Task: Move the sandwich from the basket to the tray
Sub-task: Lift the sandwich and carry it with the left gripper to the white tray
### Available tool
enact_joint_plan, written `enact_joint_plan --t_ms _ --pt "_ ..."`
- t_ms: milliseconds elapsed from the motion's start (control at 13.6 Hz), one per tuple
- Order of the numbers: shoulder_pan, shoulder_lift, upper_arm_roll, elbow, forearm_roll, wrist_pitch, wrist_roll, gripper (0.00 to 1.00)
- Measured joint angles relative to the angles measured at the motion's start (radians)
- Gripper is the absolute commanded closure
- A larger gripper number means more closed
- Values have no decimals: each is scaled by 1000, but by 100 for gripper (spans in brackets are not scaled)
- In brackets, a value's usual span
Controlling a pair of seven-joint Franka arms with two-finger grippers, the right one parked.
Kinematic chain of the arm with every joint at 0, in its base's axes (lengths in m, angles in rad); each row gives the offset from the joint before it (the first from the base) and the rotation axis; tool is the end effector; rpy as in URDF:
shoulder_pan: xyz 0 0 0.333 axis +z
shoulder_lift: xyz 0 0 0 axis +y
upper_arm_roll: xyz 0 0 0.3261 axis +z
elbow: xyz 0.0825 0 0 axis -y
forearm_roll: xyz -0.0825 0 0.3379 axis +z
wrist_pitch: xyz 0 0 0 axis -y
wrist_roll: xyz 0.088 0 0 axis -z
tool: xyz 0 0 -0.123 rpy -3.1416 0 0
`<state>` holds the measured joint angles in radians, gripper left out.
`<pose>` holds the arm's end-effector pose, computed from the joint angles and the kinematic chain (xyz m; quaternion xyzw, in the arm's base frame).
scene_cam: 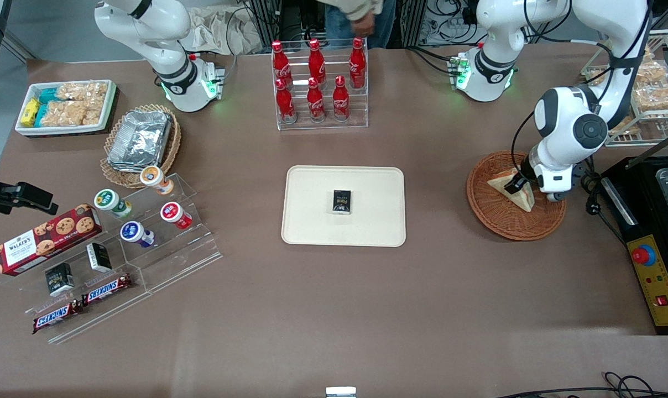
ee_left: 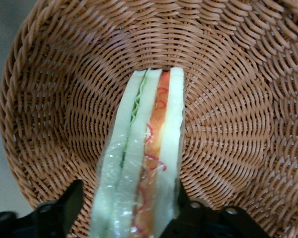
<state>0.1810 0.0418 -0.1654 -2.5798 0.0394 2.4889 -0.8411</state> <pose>0.4065 0.0062 0.2698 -0.9144 -0.3993 0.0574 0.0333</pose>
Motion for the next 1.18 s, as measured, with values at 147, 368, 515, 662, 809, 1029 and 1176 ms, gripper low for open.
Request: enact_joint_plan --t_ms 147,368,515,662,809,1029,1176 --pt "0 11 0 0 -2 12 0 98" --pt "0 12 0 2 -3 12 1 100" --pt "0 9 -2 15 -3 -28 11 100" --pt "0 -9 -5 50 -2 -114 33 100" --pt "-1 -54 -9 99 -11 -220 79 100" --pt "-17 -141 -31 200 -42 -432 165 100" --pt "-52 -178 -49 285 -51 -547 201 100"
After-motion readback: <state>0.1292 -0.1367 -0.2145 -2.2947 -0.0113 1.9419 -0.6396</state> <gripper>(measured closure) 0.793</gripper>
